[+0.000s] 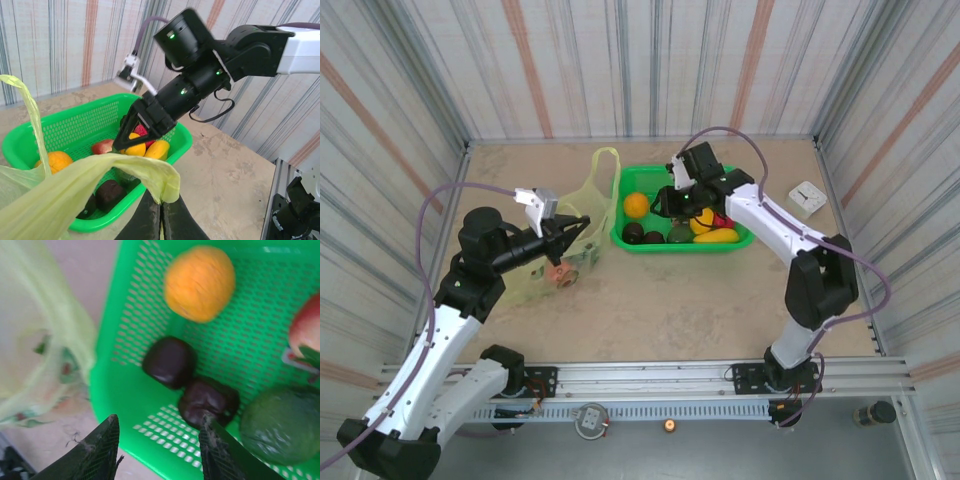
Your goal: Place the fake fruits into the plastic bag and tie a complex knot
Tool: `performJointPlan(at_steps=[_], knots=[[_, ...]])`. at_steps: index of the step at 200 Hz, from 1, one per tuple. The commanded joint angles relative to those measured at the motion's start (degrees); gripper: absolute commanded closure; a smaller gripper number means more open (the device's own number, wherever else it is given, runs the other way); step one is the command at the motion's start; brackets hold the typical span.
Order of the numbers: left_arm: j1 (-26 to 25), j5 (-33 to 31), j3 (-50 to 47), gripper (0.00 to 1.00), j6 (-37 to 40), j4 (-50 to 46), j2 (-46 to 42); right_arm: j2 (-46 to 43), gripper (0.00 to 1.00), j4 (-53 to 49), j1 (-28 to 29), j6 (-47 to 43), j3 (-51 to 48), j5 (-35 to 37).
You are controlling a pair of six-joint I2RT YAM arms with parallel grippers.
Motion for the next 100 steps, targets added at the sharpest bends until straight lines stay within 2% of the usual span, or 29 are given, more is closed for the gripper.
performJointPlan(at_steps=[1, 18, 100], knots=[[-0.49, 0.1, -0.46, 1.0, 0.9, 0.05, 0.05, 4.15, 0.51, -10.55, 1.16, -2.13, 4.2, 4.68], [-0.49, 0.03, -0.51, 1.0, 0.9, 0.04, 0.03, 7.33, 0.44, -13.43, 2.53, -1.91, 6.78, 6.08], [-0.5, 0.13, -0.5, 1.0, 0.99, 0.0, -0.03, 18.99, 0.36, -16.01, 5.17, -1.32, 13.08, 7.53]])
